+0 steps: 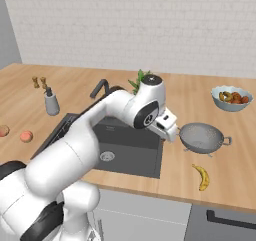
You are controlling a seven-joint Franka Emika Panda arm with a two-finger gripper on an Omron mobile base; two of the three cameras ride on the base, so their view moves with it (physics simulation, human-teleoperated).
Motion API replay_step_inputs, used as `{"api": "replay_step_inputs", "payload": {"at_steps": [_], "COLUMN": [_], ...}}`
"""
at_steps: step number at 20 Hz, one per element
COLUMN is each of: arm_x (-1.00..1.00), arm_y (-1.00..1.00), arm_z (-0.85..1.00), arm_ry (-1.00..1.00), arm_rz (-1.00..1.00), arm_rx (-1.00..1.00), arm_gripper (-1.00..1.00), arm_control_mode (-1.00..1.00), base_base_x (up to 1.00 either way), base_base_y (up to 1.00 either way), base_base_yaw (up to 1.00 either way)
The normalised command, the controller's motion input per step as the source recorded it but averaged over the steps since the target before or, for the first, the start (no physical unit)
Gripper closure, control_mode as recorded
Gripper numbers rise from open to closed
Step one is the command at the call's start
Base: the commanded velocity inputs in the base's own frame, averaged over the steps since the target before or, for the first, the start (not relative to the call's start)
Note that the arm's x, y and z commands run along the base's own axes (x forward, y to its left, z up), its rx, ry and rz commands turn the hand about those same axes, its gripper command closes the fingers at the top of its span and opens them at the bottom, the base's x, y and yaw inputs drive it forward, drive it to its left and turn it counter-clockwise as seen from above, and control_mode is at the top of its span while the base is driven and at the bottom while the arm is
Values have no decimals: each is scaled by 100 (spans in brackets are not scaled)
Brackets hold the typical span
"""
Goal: Put the colander in the sink, put the peach, banana, peach in the colander, and turn on the sink faucet and pour water over the colander.
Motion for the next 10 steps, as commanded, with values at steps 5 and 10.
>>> {"api": "replay_step_inputs", "payload": {"at_steps": [5,10], "arm_x": [0,3], "arm_y": [-81,-72], "arm_z": [-28,-22], "arm_ry": [0,0], "arm_rz": [-20,-20], "arm_rx": [0,1], "arm_gripper": [-100,-100], "arm_control_mode": [-100,-100], "base_base_x": [0,0], "base_base_y": [0,0], "base_base_yaw": [0,0]}}
